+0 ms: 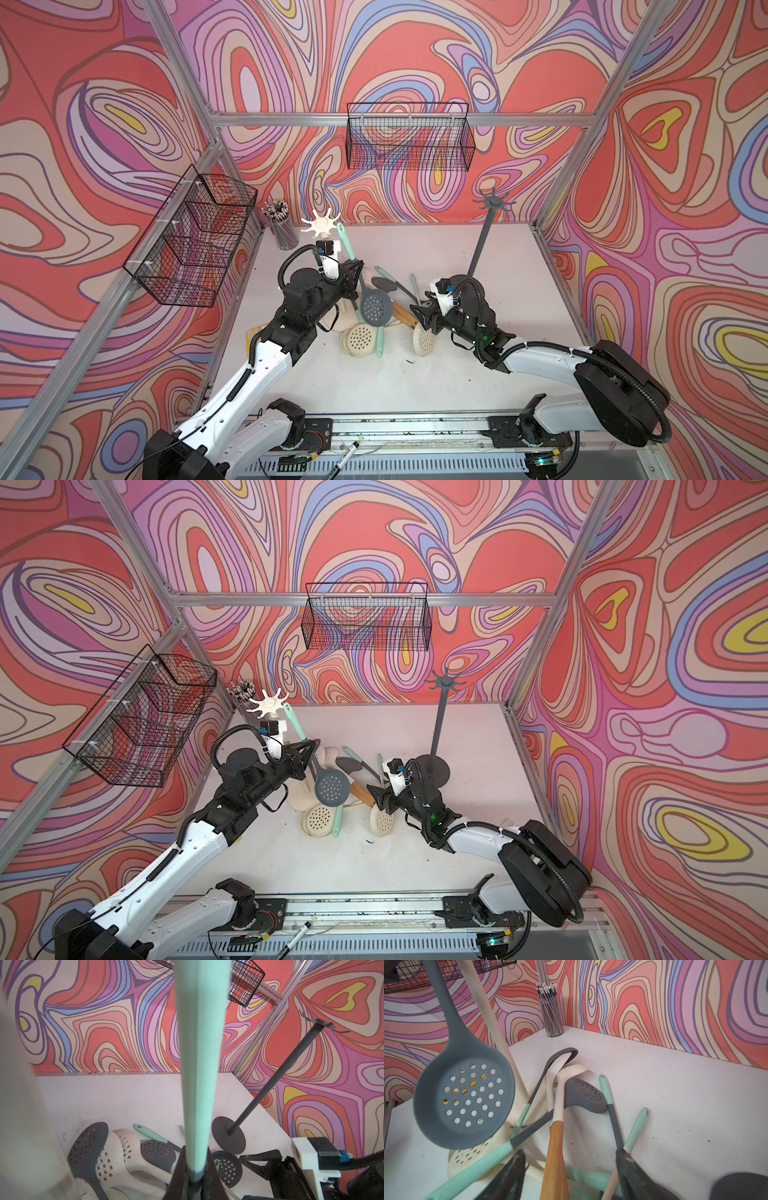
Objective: Hang the skimmer on the kitchen utensil rack
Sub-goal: Hang the skimmer on the rack.
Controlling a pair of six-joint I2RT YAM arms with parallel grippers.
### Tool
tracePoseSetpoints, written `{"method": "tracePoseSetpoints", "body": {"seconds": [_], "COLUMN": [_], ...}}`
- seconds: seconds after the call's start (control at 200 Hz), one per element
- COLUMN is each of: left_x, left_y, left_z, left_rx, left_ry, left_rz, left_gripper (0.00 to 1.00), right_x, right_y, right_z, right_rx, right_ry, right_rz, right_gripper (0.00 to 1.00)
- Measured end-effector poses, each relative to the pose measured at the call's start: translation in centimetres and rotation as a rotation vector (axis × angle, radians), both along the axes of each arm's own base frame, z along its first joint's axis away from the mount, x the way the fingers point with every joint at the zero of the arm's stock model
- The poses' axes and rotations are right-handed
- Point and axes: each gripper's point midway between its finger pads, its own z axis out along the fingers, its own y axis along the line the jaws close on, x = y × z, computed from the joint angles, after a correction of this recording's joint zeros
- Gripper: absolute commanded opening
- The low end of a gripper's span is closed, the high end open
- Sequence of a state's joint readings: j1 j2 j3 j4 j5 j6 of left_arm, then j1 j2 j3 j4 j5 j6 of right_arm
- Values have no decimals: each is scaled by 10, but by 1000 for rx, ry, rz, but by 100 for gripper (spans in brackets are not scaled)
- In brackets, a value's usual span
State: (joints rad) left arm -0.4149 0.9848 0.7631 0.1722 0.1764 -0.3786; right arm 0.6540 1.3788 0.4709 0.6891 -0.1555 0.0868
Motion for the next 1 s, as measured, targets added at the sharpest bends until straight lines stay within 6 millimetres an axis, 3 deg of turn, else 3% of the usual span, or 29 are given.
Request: {"method": "tracePoseSetpoints", "body": {"seconds": [0.16,0.321,0.596,1.002], "left_x": [1,1,2,-3], "left_y": [1,1,6,13], "left_z": [-2,-3,-15,-26], "left_rx": [3,11,44,79], "left_ry": [3,4,40,88], "left_rz": [3,3,30,51], "left_gripper": [6,24,41,92], "right_x": [0,0,-1,8], "right_y": [0,0,0,-3], "right_z": [0,-1,-3,-7], "right_rx": [-1,-2,-7,-50], "right_ry": [1,3,11,71], "right_rz": [0,0,3,-43], "right_gripper": [70,70,70,71]}}
